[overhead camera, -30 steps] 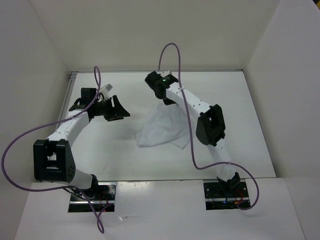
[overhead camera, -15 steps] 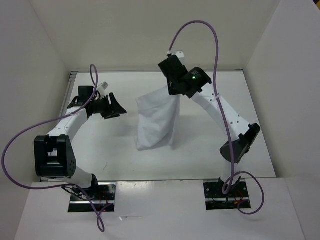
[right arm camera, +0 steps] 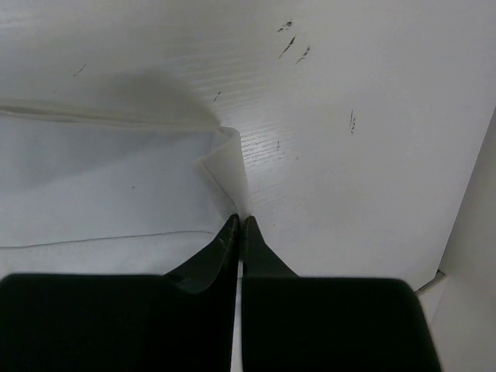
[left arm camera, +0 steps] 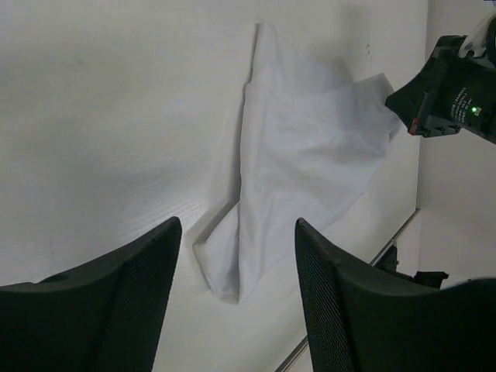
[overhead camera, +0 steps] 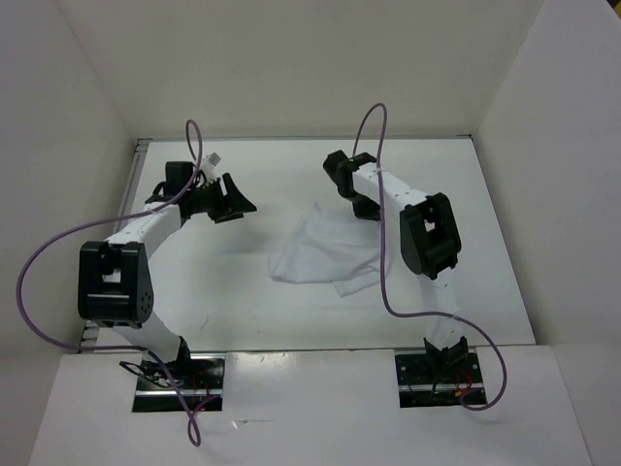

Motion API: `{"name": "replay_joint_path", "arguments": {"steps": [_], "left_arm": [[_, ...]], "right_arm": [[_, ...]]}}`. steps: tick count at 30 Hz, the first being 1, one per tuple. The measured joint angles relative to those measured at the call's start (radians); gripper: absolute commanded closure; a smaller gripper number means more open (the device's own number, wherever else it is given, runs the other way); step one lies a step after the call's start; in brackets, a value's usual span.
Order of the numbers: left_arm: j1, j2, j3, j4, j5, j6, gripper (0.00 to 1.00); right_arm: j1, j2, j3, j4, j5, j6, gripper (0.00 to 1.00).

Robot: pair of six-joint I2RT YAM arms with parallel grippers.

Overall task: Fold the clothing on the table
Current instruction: Flatten the skirt out

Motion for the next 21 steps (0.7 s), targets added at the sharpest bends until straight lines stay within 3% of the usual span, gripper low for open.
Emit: {"name": "replay_joint_path", "arguments": {"steps": [4,11,21], "left_arm": [[-0.057,0.129,0.093,0.061,0.002,-0.014,0.38],[-0.154,0.364,0.278,0.130,-0.005,-0.018,0.38],[-0.241,0.565,0.397,0.174,0.014,0.032,0.37]], "right_arm": [[0.002,-0.004,0.002,0.003,0.021,0.008,1.00],[0.003,-0.004,0.002,0.003,0.051,0.020,1.00],[0.009,-0.008,-0.022,0.006,0.063,0.035,1.00]]}}
